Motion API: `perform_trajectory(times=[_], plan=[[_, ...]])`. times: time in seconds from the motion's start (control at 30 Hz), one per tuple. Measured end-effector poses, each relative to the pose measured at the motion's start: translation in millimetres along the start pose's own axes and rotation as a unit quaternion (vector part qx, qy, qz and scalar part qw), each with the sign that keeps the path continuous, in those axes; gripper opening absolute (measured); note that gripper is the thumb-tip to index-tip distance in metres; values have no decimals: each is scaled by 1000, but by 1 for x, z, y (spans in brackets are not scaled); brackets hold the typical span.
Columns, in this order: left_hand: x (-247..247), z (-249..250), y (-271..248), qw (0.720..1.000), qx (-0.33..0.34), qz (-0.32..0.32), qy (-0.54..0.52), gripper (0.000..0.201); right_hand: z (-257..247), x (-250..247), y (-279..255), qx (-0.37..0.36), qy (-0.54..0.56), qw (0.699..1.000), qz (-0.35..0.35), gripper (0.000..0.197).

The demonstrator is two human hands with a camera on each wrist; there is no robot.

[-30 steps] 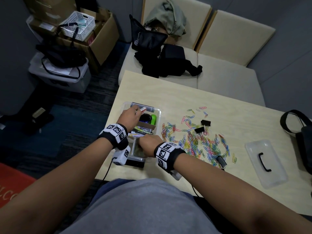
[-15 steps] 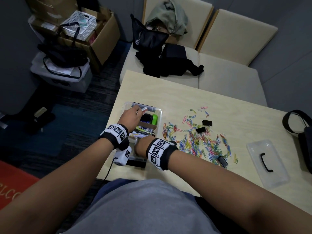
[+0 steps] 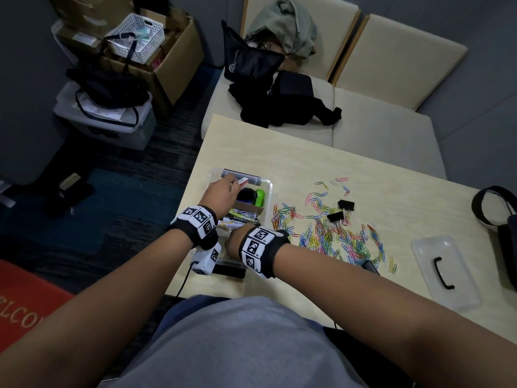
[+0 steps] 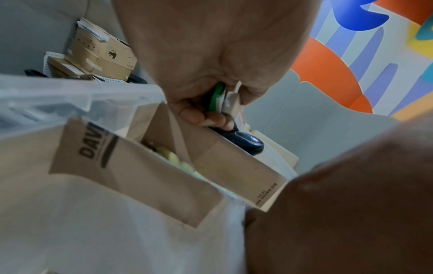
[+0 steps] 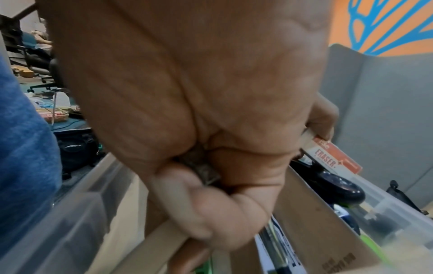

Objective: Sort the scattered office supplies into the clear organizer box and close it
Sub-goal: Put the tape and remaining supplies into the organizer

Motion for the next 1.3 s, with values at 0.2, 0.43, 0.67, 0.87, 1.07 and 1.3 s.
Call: perform_trajectory(times=[0.2,0.43,0.67,0.87,1.07,1.3], plan=[[1,1,0,1000,4,1,-1,22,22,-9,0,-14,89,994,62,39],[1,0,1,1000,3,6,4,23,41,-4,-2,26,202,974,95,20],[2,-1,0,1000,-2,4,-1,23,25,3,-4,42,218,961,162,12],[2,-1,-1,1000,2,2,1,24,27,-1,-14,39,200,961,188,20],[1,0,-1,1000,-1,-8,-4,24,47,-7,-29,3,335,939,79,22],[2,-1,-1,1000,-4,-9,6,22,79,12,-47,-9,471,882,15,29]])
Point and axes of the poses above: each hand's wrist, its own y-axis towards the middle knuckle, its own x-axis out of the palm, z = x × y, the point moved 8 cm from there along y, towards the middle knuckle, and after that the axes turned 14 degrees about x, right-handed, at the moved point
